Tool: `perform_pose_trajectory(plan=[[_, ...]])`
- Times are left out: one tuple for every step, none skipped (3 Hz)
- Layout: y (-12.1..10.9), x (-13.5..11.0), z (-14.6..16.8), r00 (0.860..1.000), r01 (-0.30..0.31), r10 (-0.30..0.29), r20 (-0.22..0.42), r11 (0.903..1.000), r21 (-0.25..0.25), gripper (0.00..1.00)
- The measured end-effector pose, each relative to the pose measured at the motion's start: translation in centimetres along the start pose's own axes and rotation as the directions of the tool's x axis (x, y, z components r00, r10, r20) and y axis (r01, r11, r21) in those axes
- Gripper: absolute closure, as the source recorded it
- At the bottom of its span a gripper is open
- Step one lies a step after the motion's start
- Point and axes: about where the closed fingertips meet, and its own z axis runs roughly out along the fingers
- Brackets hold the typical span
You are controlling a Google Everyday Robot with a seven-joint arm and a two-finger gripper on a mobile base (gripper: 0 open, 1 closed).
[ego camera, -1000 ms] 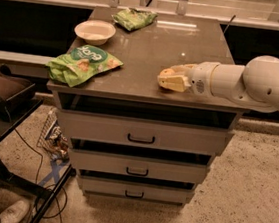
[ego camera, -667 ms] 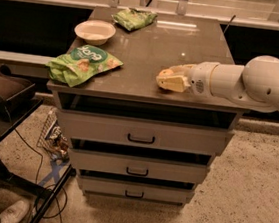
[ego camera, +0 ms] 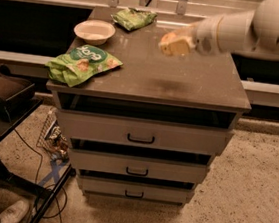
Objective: Move orange near green jalapeno chip bag
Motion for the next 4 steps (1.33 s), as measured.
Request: perform_pose_trajectory(plan=[[-5.3, -4.4, 0.5, 0.999, 0.031, -0.028, -0.029, 0.9950, 0.095, 1.00], [-11.2, -6.5, 1.6, 0.999, -0.038, 0.045, -0.022, 0.9679, 0.248, 1.00], [-13.2, -6.5, 1.1, 0.990, -0.131, 0.139, -0.006, 0.9435, 0.304, 1.00], [-13.2, -6.5, 1.1, 0.990, -0.131, 0.139, -0.006, 0.9435, 0.304, 1.00]])
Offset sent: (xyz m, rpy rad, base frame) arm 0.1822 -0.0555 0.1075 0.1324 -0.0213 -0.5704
